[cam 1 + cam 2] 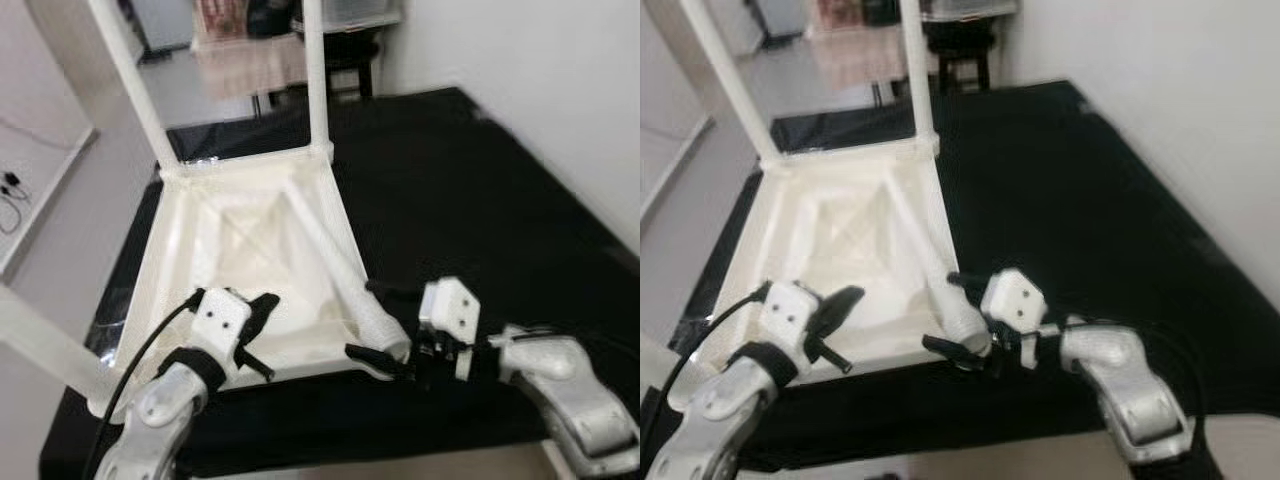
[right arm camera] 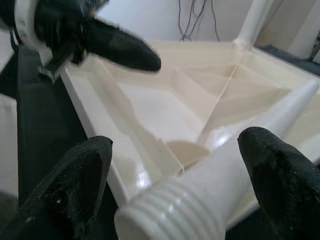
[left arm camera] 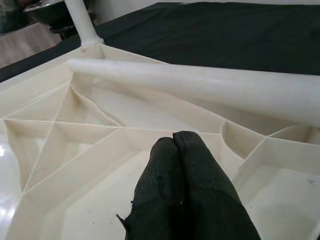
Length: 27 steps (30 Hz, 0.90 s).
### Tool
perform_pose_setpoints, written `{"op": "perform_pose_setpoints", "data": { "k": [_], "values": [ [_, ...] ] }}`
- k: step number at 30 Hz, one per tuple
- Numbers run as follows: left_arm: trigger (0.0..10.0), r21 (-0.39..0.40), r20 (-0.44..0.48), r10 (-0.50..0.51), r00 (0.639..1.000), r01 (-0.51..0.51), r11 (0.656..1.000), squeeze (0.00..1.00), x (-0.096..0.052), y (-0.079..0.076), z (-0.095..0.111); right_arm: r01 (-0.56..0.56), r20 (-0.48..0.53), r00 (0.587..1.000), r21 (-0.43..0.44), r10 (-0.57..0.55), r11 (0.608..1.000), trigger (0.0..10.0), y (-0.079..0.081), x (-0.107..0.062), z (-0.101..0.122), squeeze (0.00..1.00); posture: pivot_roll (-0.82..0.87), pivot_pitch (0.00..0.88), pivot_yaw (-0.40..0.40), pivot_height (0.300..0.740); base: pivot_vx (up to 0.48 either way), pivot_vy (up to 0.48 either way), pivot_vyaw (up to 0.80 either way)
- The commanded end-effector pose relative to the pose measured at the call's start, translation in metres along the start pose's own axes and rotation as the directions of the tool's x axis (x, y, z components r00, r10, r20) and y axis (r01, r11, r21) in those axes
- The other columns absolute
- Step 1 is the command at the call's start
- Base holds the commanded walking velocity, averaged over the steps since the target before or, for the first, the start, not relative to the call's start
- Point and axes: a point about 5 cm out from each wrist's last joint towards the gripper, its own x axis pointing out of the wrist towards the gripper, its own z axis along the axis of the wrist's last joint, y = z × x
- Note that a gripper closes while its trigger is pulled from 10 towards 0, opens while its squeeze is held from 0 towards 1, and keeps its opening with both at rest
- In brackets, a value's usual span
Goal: Building children table
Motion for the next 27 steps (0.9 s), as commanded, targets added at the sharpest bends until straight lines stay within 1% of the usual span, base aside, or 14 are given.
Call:
{"op": "perform_pose_setpoints", "data": {
  "k": [1, 6, 10, 12, 13, 15, 16, 19, 22, 23, 24, 25, 26, 27],
  "values": [
    [10.0, -0.005, -0.025, -0.020, 1.000, 0.020, 1.000, 0.00, -0.004, 0.000, -0.003, 0.006, -0.017, 1.000, -0.011, -0.006, 1.000, 10.0, 0.002, -0.001, -0.001, 0.00, 0.00, 0.071, 0.047, 0.740, 0.000, 0.000, 0.00],
    [10.0, -0.005, -0.031, -0.034, 0.999, 0.034, 0.999, 0.00, -0.005, -0.001, -0.003, 0.010, -0.056, 0.998, -0.027, -0.011, 1.000, 10.0, 0.004, 0.000, -0.006, 0.00, 0.00, 0.069, 0.049, 0.740, 0.000, 0.000, 0.00],
    [10.0, 0.000, -0.037, -0.050, 0.998, 0.050, 0.999, 0.00, -0.006, -0.002, -0.004, -0.034, -0.074, 0.997, -0.011, 0.033, 0.999, 10.0, 0.004, -0.007, -0.008, 0.00, 0.00, 0.068, 0.050, 0.740, 0.000, 0.000, 0.00],
    [10.0, 0.001, -0.039, -0.054, 0.998, 0.054, 0.999, 0.00, -0.006, -0.002, -0.004, -0.041, -0.082, 0.996, -0.006, 0.041, 0.999, 10.0, 0.001, -0.015, -0.007, 0.00, 0.00, 0.067, 0.051, 0.740, 0.000, 0.000, 0.00],
    [10.0, 0.001, -0.039, -0.054, 0.998, 0.054, 0.999, 0.00, -0.006, -0.002, -0.004, -0.041, -0.082, 0.996, -0.006, 0.041, 0.999, 10.0, 0.001, -0.015, -0.007, 0.00, 0.00, 0.067, 0.051, 0.740, 0.000, 0.000, 0.00],
    [10.0, 0.003, -0.040, -0.057, 0.998, 0.057, 0.998, 0.00, -0.006, -0.002, -0.004, -0.044, -0.114, 0.993, -0.009, 0.043, 0.999, 10.0, -0.005, -0.026, -0.007, 0.00, 0.00, 0.066, 0.051, 0.740, 0.000, 0.000, 0.00],
    [10.0, 0.003, -0.040, -0.057, 0.998, 0.057, 0.998, 0.00, -0.006, -0.002, -0.004, -0.044, -0.114, 0.993, -0.009, 0.043, 0.999, 10.0, -0.005, -0.026, -0.007, 0.00, 0.00, 0.066, 0.051, 0.740, 0.000, 0.000, 0.00],
    [10.0, 0.008, -0.040, -0.062, 0.997, 0.062, 0.998, 0.00, -0.006, -0.002, -0.004, -0.034, -0.171, 0.985, -0.035, 0.028, 0.999, 10.0, -0.014, -0.037, -0.010, 0.00, 0.00, 0.064, 0.053, 0.740, 0.000, 0.000, 0.00],
    [10.0, 0.010, -0.040, -0.065, 0.997, 0.065, 0.998, 0.00, -0.006, -0.002, -0.003, -0.017, -0.196, 0.981, -0.060, 0.005, 0.998, 10.0, -0.019, -0.038, -0.011, 0.00, 0.00, 0.064, 0.053, 0.740, 0.000, 0.000, 0.00],
    [10.0, 0.011, -0.040, -0.065, 0.997, 0.066, 0.998, 0.00, -0.006, -0.002, -0.003, -0.002, -0.222, 0.975, -0.086, -0.017, 0.996, 10.0, -0.021, -0.037, -0.015, 0.00, 0.00, 0.066, 0.053, 0.740, 0.000, 0.000, 0.00],
    [10.0, 0.011, -0.040, -0.065, 0.997, 0.066, 0.998, 0.00, -0.006, -0.002, -0.003, -0.002, -0.222, 0.975, -0.086, -0.017, 0.996, 10.0, -0.021, -0.037, -0.015, 0.00, 0.00, 0.066, 0.053, 0.740, 0.000, 0.000, 0.00],
    [10.0, 0.012, -0.040, -0.066, 0.997, 0.066, 0.998, 0.00, -0.006, -0.002, -0.003, 0.011, -0.243, 0.969, -0.108, -0.037, 0.994, 10.0, -0.023, -0.035, -0.017, 0.00, 0.00, 0.066, 0.053, 0.740, 0.000, 0.000, 0.00],
    [10.0, 0.012, -0.040, -0.066, 0.997, 0.066, 0.998, 0.00, -0.006, -0.002, -0.003, 0.011, -0.243, 0.969, -0.108, -0.037, 0.994, 10.0, -0.023, -0.035, -0.017, 0.00, 0.00, 0.066, 0.053, 0.740, 0.000, 0.000, 0.00],
    [10.0, 0.014, -0.040, -0.065, 0.997, 0.066, 0.998, 0.00, -0.005, -0.002, -0.003, 0.037, -0.254, 0.965, -0.122, -0.067, 0.992, 10.0, -0.025, -0.033, -0.020, 0.00, 0.00, 0.067, 0.053, 0.740, 0.000, 0.000, 0.00]
  ]
}}
